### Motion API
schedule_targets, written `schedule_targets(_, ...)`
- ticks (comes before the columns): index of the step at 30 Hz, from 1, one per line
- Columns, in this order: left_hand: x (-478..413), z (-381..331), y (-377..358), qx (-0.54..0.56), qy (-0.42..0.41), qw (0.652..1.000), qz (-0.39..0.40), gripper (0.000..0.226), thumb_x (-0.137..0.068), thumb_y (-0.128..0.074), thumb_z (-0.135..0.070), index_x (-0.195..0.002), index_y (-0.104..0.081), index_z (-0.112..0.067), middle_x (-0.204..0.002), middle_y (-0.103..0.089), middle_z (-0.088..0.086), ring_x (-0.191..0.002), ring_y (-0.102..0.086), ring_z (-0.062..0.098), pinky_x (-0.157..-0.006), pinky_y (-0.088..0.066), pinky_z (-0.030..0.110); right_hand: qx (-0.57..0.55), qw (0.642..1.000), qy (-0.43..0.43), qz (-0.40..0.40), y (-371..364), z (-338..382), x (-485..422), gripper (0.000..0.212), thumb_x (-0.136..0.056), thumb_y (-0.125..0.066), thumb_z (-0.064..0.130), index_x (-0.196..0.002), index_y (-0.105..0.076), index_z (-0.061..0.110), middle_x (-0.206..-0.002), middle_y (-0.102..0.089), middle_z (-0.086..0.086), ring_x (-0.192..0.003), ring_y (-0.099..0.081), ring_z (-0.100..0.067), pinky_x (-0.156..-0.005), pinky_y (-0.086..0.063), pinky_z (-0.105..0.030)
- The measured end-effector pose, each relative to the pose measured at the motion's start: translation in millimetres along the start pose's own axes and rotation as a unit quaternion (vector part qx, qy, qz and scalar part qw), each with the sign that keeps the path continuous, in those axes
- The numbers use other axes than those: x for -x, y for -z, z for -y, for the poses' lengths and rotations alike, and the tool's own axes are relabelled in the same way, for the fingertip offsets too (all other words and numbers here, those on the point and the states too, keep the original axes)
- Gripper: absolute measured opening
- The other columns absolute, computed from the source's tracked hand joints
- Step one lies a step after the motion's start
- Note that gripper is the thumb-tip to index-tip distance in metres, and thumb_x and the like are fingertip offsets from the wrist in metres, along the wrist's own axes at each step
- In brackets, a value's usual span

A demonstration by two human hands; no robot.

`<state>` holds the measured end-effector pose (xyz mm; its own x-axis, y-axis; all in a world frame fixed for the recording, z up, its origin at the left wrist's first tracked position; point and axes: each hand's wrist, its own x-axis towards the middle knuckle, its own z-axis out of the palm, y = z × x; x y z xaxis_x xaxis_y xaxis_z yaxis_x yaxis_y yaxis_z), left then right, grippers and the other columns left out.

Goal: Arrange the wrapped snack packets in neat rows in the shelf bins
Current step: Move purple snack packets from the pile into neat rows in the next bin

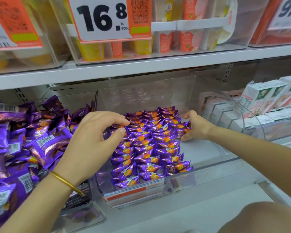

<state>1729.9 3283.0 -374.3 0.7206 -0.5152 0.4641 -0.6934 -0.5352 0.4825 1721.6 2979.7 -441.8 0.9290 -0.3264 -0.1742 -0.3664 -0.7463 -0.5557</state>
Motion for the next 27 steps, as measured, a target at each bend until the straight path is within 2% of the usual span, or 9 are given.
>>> schedule_targets(3,0.4,0.2,0.4,0.0,0.0,1.0,0.001,0.022,-0.079,-0.05,-0.033,-0.093,-0.065,-0.04,-0.103,-0.058,-0.031,-0.11,-0.042,-0.009,-0.087,-0.022,-0.004,-0.023,0.999,-0.02,0.008,3.5,-2.8,-0.2,0.087,-0.064,-0.085,0.011,-0.131,-0.029,0.008,-0.12,-0.045,-0.014,-0.103,-0.051,-0.026,-0.077,-0.046,-0.032)
schedule_targets(5,0.5,0.3,0.5,0.0,-0.001,1.0,0.001,0.022,-0.079,-0.05,-0.033,-0.094,-0.065,-0.039,-0.103,-0.058,-0.031,-0.11,-0.042,-0.009,-0.088,-0.022,-0.004,-0.034,0.999,-0.026,0.008,5.8,-3.6,0.6,0.086,-0.065,-0.084,0.008,-0.132,-0.03,0.008,-0.111,-0.047,-0.012,-0.099,-0.053,-0.026,-0.08,-0.047,-0.034)
schedule_targets(9,-0.1,0.5,0.6,-0.003,-0.007,1.0,-0.001,0.022,-0.078,-0.051,-0.032,-0.093,-0.067,-0.037,-0.103,-0.059,-0.03,-0.109,-0.043,-0.008,-0.088,-0.021,-0.004,-0.082,0.996,-0.028,0.002,8.5,-3.8,1.5,0.076,-0.068,-0.08,0.001,-0.13,-0.035,0.005,-0.088,-0.048,-0.004,-0.085,-0.052,-0.022,-0.076,-0.046,-0.032)
schedule_targets(11,-0.3,0.0,0.8,-0.003,-0.005,1.0,0.001,0.021,-0.078,-0.051,-0.033,-0.093,-0.065,-0.039,-0.103,-0.058,-0.031,-0.109,-0.042,-0.008,-0.088,-0.021,-0.004,-0.082,0.996,-0.023,0.002,8.7,-1.7,2.1,0.072,-0.07,-0.079,0.001,-0.128,-0.038,0.006,-0.096,-0.049,-0.007,-0.088,-0.051,-0.022,-0.073,-0.046,-0.029)
schedule_targets(14,-0.5,0.4,0.7,-0.004,-0.006,1.0,0.004,0.021,-0.079,-0.051,-0.033,-0.092,-0.064,-0.041,-0.103,-0.058,-0.031,-0.108,-0.044,-0.007,-0.088,-0.021,-0.003,-0.075,0.997,-0.007,0.011,8.5,1.9,2.9,0.067,-0.071,-0.078,0.001,-0.126,-0.039,0.006,-0.105,-0.048,-0.008,-0.086,-0.051,-0.019,-0.059,-0.043,-0.02)
schedule_targets(18,-0.6,0.7,0.3,-0.004,-0.002,1.0,0.003,0.021,-0.079,-0.051,-0.034,-0.093,-0.065,-0.04,-0.103,-0.059,-0.03,-0.106,-0.045,-0.004,-0.088,-0.022,-0.002,-0.124,0.992,-0.028,0.021,10.8,0.6,2.4,0.063,-0.074,-0.073,-0.007,-0.126,-0.039,0.004,-0.087,-0.048,-0.001,-0.069,-0.052,-0.01,-0.05,-0.046,-0.014)
schedule_targets(21,-0.4,0.3,0.5,-0.004,-0.003,1.0,0.002,0.021,-0.079,-0.051,-0.033,-0.093,-0.065,-0.04,-0.103,-0.059,-0.03,-0.106,-0.045,-0.004,-0.087,-0.021,-0.004,-0.13,0.991,-0.037,0.025,11.2,-0.5,1.0,0.065,-0.072,-0.075,-0.006,-0.126,-0.04,0.003,-0.088,-0.048,-0.002,-0.069,-0.054,-0.011,-0.053,-0.049,-0.018)
schedule_targets(25,-0.4,1.0,0.3,-0.004,-0.002,1.0,0.006,0.02,-0.079,-0.05,-0.034,-0.093,-0.063,-0.042,-0.104,-0.058,-0.031,-0.107,-0.044,-0.005,-0.088,-0.021,-0.003,-0.148,0.988,-0.044,0.03,9.5,0.9,-0.2,0.065,-0.073,-0.074,-0.007,-0.126,-0.039,0.002,-0.086,-0.047,-0.002,-0.066,-0.054,-0.012,-0.047,-0.049,-0.014)
schedule_targets(27,-0.3,1.2,0.1,-0.003,-0.002,1.0,0.006,0.02,-0.079,-0.05,-0.035,-0.092,-0.063,-0.043,-0.104,-0.058,-0.031,-0.107,-0.044,-0.007,-0.088,-0.022,-0.003,-0.163,0.985,-0.049,0.033,10.5,0.1,-1.1,0.067,-0.072,-0.074,-0.008,-0.127,-0.038,0.001,-0.084,-0.049,-0.004,-0.068,-0.057,-0.017,-0.06,-0.054,-0.021)
